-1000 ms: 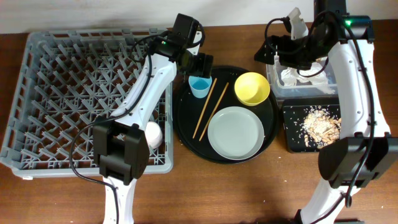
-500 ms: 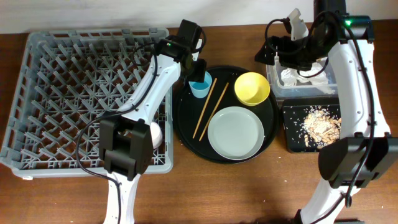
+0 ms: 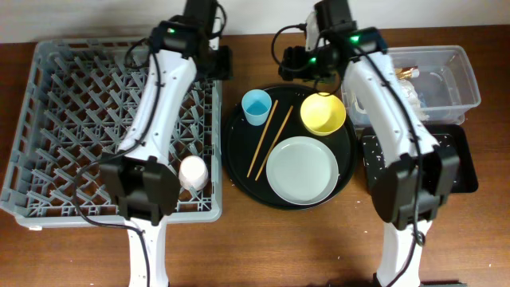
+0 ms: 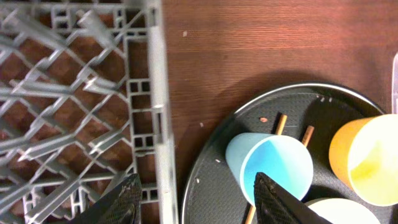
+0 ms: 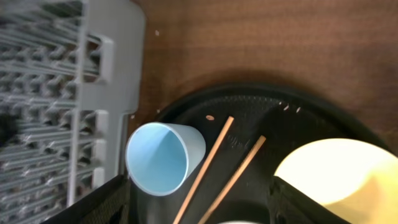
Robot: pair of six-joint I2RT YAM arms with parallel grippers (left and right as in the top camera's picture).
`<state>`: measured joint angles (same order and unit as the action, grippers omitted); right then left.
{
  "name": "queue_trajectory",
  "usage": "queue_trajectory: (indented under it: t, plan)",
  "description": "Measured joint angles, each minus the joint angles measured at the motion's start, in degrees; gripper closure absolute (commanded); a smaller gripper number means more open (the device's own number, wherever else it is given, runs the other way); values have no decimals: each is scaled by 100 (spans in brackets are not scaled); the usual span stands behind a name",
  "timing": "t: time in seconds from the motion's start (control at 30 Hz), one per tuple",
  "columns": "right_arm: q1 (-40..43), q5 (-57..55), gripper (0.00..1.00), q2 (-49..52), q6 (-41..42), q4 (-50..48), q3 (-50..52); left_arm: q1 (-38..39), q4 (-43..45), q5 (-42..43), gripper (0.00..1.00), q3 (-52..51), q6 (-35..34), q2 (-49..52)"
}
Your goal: Sort waste into correct bins and load items into the dishwasher rack
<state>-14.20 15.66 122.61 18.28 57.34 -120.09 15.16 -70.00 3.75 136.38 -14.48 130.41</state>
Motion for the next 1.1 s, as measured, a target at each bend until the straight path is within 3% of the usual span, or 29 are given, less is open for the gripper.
queue_trajectory:
  t: [0.17, 0.33, 0.47, 0.5, 0.67, 0.77, 0.93, 0.97, 1.1]
  plan:
    - [-271, -151, 41, 678, 280, -61, 4, -608, -11, 555, 43, 0, -125, 0]
    - [-542, -170, 60, 1060, 350, -63, 11, -761, -98, 660, 38, 0, -160, 0]
    - [-551, -177, 87, 1174, 367, -59, 11, -748, -103, 682, 38, 0, -162, 0]
    - [-551, -175, 96, 1185, 369, -63, 11, -748, -103, 682, 34, 0, -162, 0]
    - [-485, 101, 96, 1204, 378, -57, 11, -748, -116, 728, 18, 0, -199, 0]
    - [-74, 1270, 96, 1113, 267, -39, 33, -748, -116, 1130, 1, 0, -186, 0]
    - [1261, 4852, 96, 138, -385, -660, 39, -946, 81, 4256, 1, 0, 590, 0]
    - [1263, 5320, 96, 122, -439, -831, 35, -1086, 81, 5499, 1, 0, 817, 0]
    - [988, 6081, 96, 131, -413, -1550, 39, -1217, 111, 7390, 1, 0, 1429, 0]
